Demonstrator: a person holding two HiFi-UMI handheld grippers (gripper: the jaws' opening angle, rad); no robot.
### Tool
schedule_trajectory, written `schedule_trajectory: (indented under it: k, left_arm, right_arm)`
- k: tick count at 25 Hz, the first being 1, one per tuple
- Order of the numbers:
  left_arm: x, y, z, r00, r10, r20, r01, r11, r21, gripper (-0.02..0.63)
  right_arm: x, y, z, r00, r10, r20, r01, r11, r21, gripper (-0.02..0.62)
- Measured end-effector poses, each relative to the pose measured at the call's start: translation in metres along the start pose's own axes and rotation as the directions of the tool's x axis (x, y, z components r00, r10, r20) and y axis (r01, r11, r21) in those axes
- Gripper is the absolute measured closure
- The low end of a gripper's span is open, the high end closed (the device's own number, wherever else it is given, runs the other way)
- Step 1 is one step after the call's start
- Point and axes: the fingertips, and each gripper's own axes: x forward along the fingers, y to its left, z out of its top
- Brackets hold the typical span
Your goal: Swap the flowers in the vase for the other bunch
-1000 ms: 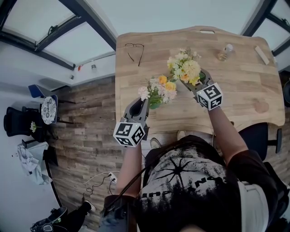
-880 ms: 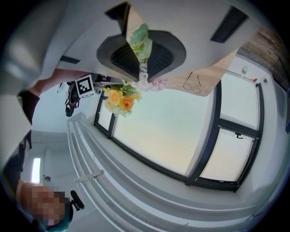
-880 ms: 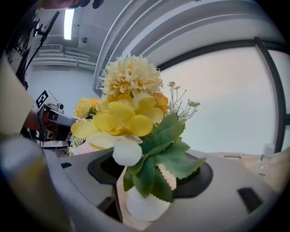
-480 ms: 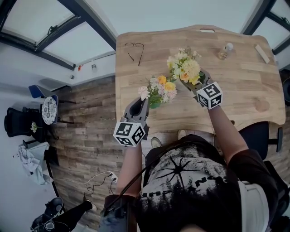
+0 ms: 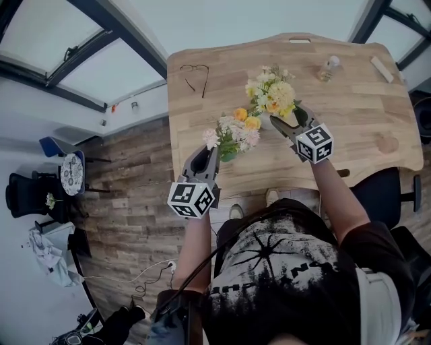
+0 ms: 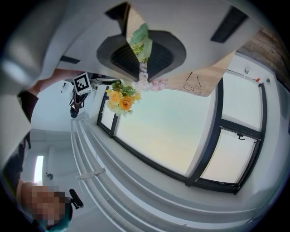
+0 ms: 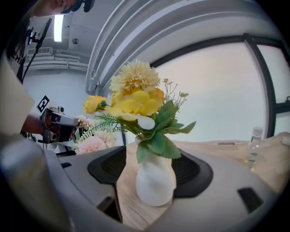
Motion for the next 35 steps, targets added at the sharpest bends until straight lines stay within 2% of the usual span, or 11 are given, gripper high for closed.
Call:
schedule_trajectory:
  k: [6, 13, 14, 18, 21, 28, 35]
  left_arm:
    - [-0.016, 0.006, 0.002, 0.998, -0.069, 0.004, 0.069, 0.998, 0.011, 0.545]
    - [-0.042, 0.018, 0.008, 0.988, -0.154, 0.005, 0.154, 0.988, 0.031, 0.545]
    - [-0.045, 0.017, 0.008, 0.986, -0.169, 0.004, 0.168, 0.985, 0.036, 0.545]
    - [-0.054, 0.015, 0.011, 0.974, -0.227, -0.004, 0.226, 0.972, 0.069, 0.545]
    - [-0.061, 0.016, 0.013, 0.965, -0.261, -0.012, 0.261, 0.961, 0.087, 0.545]
    - [-0.08, 0.022, 0.013, 0.952, -0.304, -0.018, 0.304, 0.946, 0.111, 0.545]
    - [-0.099, 0.028, 0.016, 0.95, -0.312, -0.011, 0.31, 0.942, 0.131, 0.545]
  right_arm:
    - [-0.022, 0.021, -0.003, 0.998, -0.061, 0.023, 0.06, 0.997, 0.042, 0.298]
    - [-0.045, 0.069, 0.01, 0.988, -0.132, 0.079, 0.128, 0.99, 0.052, 0.302]
    - [-0.05, 0.077, 0.012, 0.986, -0.141, 0.087, 0.137, 0.989, 0.049, 0.315]
    - [-0.065, 0.108, 0.021, 0.979, -0.167, 0.121, 0.161, 0.985, 0.059, 0.485]
    - [-0.069, 0.136, 0.026, 0.978, -0.161, 0.131, 0.154, 0.986, 0.059, 0.548]
    - [-0.082, 0.191, 0.038, 0.975, -0.158, 0.155, 0.156, 0.987, 0.03, 0.571]
    - [-0.094, 0.22, 0.051, 0.968, -0.162, 0.19, 0.165, 0.986, 0.0, 0.571]
